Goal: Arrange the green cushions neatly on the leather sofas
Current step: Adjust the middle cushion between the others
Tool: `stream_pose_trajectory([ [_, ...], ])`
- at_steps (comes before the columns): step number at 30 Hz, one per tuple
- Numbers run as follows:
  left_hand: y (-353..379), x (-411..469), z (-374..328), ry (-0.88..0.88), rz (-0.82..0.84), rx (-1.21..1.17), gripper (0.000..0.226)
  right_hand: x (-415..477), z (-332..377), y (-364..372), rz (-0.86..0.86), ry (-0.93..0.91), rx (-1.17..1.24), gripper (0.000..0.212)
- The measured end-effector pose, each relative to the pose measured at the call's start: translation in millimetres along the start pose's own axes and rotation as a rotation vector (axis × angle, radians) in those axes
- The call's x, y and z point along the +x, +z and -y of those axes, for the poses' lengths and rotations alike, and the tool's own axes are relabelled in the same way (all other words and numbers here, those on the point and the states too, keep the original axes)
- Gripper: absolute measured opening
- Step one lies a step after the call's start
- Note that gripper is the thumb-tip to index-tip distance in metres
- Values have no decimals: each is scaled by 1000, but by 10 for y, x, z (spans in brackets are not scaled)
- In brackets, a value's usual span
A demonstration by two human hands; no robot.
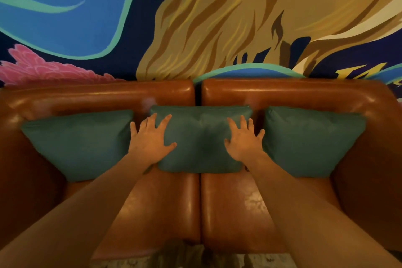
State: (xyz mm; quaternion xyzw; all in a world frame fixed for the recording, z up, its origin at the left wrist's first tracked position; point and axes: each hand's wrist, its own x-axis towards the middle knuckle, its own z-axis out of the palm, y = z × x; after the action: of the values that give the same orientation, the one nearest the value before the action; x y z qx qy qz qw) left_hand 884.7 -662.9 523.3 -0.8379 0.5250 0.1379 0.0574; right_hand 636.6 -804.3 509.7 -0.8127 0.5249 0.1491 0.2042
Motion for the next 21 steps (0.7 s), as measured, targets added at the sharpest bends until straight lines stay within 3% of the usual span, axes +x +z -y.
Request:
stream_pose_trajectory([
  [6,210,588,169,32,43,-13,98,595,-93,34,-36,80,60,79],
  [10,380,973,275,-82,49,-227,87,1064,-185,88,-161,265,380,79],
  [13,498,1269,341,-211,95,-410,83,1372,-286,142,-142,349,572,83],
  [21,832,1682,417,-327,179,-619,97,1753,-469,452,-65,348,674,87],
])
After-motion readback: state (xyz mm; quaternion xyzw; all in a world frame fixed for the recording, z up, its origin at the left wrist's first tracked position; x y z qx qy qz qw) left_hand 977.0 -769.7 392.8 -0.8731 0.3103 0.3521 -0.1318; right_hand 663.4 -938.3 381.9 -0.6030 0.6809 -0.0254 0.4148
